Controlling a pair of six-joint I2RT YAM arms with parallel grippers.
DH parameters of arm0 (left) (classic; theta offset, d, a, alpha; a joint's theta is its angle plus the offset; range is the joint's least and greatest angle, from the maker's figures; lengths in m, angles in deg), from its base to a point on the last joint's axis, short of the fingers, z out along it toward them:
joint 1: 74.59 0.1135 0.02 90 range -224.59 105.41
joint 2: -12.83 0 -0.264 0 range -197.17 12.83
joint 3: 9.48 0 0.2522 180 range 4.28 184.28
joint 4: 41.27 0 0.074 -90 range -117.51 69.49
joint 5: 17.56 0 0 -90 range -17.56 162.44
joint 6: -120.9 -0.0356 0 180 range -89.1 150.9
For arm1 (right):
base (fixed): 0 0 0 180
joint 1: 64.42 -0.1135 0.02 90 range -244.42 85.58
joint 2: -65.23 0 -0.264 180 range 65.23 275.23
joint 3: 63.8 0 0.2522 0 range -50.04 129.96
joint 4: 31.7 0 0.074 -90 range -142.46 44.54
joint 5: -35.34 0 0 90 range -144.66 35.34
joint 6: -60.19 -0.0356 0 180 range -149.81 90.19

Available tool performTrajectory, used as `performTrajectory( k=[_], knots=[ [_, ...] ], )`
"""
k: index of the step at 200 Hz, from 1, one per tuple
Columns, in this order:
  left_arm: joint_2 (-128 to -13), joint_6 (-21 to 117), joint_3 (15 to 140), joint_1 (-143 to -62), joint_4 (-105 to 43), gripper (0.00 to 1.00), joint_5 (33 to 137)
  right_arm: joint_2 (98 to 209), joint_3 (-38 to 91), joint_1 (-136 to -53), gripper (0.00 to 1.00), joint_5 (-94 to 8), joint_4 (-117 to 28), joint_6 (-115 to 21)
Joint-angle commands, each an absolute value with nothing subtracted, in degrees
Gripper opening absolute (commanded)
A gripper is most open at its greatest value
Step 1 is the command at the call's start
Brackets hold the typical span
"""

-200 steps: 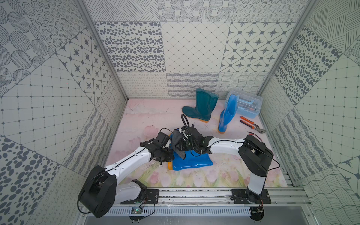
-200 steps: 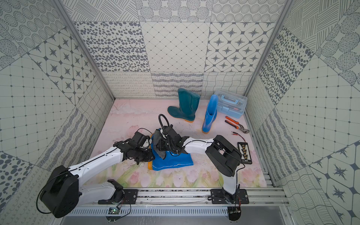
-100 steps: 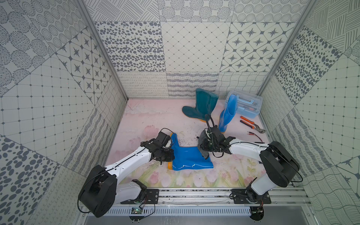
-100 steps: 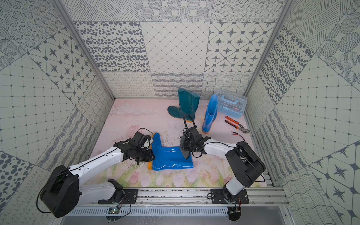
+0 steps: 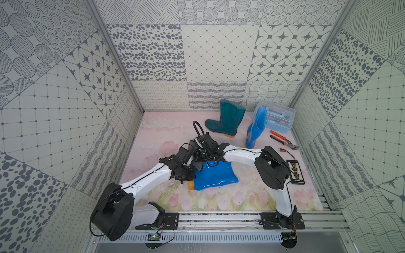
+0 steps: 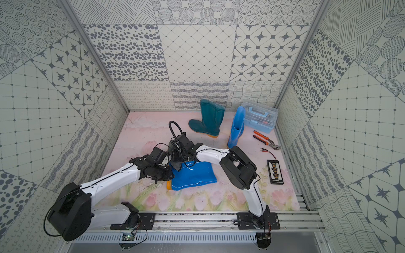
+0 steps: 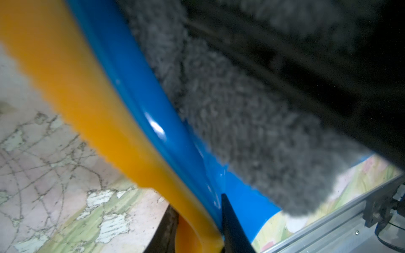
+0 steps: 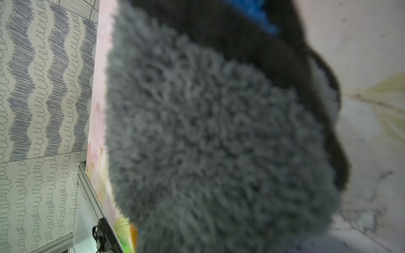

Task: Wipe the rubber boots with a cloth
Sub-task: Wipe the dirt off the rubber boot.

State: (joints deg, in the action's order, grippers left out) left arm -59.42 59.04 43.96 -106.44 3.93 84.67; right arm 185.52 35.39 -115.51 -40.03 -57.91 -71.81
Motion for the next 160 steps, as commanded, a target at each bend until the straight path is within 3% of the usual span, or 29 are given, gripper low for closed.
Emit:
performTrajectory(
  k=[1, 50, 160],
  knots=[
    [-60.11, 58.87, 45.22, -106.89, 1.64, 0.0, 86.32, 188.76, 34.4, -114.26, 0.12, -42.59, -55.13, -70.55],
    [-60.54, 63.18, 44.12, -106.98, 1.58, 0.0, 83.42, 183.78, 29.63, -109.14, 0.12, -41.61, -56.55, -68.58],
    [-63.47, 68.02, 45.06, -107.0, -2.16, 0.0, 83.36, 168.02, 14.59, -121.39, 0.12, -45.84, -55.23, -74.81]
  ],
)
